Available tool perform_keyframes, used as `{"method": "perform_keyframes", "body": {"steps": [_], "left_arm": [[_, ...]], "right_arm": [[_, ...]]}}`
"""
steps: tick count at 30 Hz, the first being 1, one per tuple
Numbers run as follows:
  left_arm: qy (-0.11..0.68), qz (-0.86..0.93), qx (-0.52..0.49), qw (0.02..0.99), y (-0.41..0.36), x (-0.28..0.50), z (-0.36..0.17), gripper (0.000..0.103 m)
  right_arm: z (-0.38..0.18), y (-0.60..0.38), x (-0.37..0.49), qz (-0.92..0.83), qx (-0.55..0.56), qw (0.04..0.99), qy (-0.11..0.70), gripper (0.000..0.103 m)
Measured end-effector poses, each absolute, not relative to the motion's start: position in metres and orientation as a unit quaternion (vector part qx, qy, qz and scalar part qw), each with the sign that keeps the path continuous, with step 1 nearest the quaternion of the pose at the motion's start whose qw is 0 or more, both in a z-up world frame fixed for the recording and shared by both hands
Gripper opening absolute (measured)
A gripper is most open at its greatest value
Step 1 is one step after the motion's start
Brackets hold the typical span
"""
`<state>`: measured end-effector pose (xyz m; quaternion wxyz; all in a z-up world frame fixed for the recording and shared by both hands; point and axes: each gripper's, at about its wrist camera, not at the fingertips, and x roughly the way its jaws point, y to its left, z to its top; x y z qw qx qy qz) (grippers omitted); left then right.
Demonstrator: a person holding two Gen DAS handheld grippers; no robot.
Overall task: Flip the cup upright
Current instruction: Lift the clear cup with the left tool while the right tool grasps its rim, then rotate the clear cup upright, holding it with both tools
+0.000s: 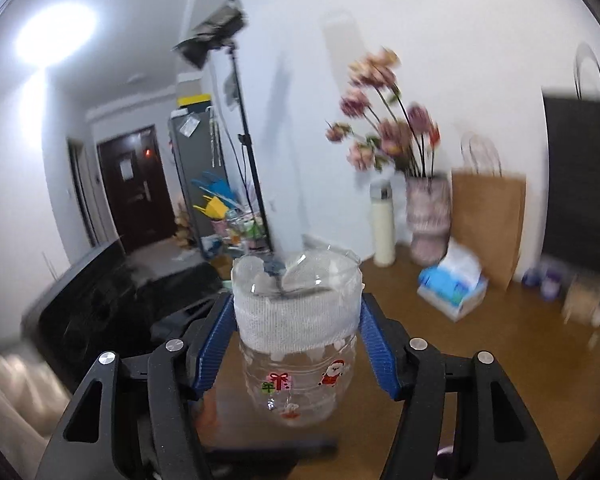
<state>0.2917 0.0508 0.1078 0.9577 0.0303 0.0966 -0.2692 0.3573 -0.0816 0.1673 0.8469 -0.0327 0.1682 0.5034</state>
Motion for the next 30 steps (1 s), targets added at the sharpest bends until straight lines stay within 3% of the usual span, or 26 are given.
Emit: {"method": "perform_keyframes", "body": {"steps": [3,10,16,22,30], "left_arm": [[0.13,-0.31,-0.017,0.942,0.072,0.313,0.097,0.067],[0.165,-0.312,-0.024,0.935,0.069,0.341,0.07,0.066],[0.194,-0.306,-0.016,0.932,0.063,0.369,0.04,0.063],[0.18,-0.3,-0.034,0.936,0.062,0.388,0.039,0.062],[0.18,-0.301,0.009,0.936,0.033,0.376,0.033,0.062]], "right_arm": [[0.15,-0.078,0.358,0.493,-0.06,0.852,0.165,0.066],[0.114,-0.082,0.394,0.502,-0.027,0.842,0.198,0.068],[0.072,-0.08,0.453,0.545,-0.01,0.785,0.293,0.073],[0.069,-0.079,0.452,0.513,-0.036,0.826,0.23,0.073],[0.061,-0.092,0.443,0.496,-0.04,0.832,0.244,0.073]]}}
